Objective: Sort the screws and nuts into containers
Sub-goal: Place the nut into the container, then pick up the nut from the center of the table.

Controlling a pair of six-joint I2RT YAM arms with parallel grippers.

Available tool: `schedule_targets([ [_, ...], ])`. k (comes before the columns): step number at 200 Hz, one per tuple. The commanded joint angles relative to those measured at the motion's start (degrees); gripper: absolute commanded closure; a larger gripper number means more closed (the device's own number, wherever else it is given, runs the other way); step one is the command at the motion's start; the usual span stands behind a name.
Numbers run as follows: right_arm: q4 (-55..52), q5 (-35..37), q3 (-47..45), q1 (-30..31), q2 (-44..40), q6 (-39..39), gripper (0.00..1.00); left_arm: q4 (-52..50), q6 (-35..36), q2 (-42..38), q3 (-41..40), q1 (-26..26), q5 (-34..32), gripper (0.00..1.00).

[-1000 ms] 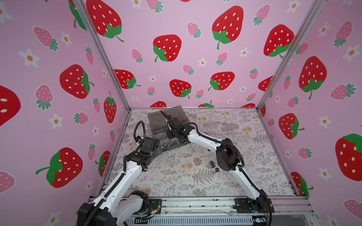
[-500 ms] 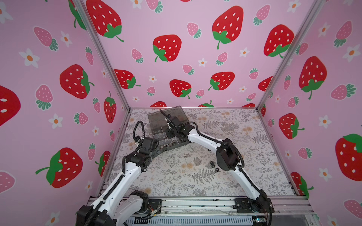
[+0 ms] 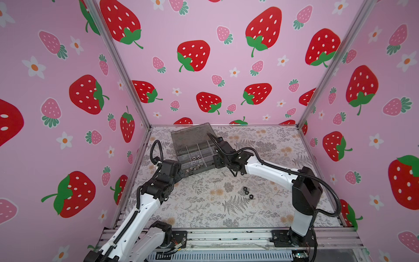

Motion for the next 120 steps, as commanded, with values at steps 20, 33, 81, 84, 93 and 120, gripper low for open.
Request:
schedule_targets([
  [20,-4.35,-0.01,-13.64,-5.15,-5.37,8.17,0.41,1.17,0.16,-0.05,-0.15,0.41,-0.51,0.01],
  [33,-4.34,-1.74,-16.05,-6.91,-6.01,8.35,0.41,1.49,0.84,0.34,-0.03,0.39,0.55,0.01],
  [81,-5.36,-4.47,-16.8,-11.96,-2.67,6.26,0.41,1.32,1.06,1.45,-0.11,0.42,1.69,0.01],
  [84,-5.26,-4.65,-16.67,-12.16,-2.41,6.06,0.42,1.36,1.03,1.45,-0.14,0.44,1.68,0.01],
  [93,-5.04,-5.08,-16.16,-12.72,-1.59,5.39,0.42,1.38,1.06,1.45,-0.25,0.43,1.75,0.01],
  [120,-4.77,-6.17,-14.2,-13.95,1.12,3.72,0.46,1.31,1.06,1.52,-0.11,0.37,1.47,0.01],
])
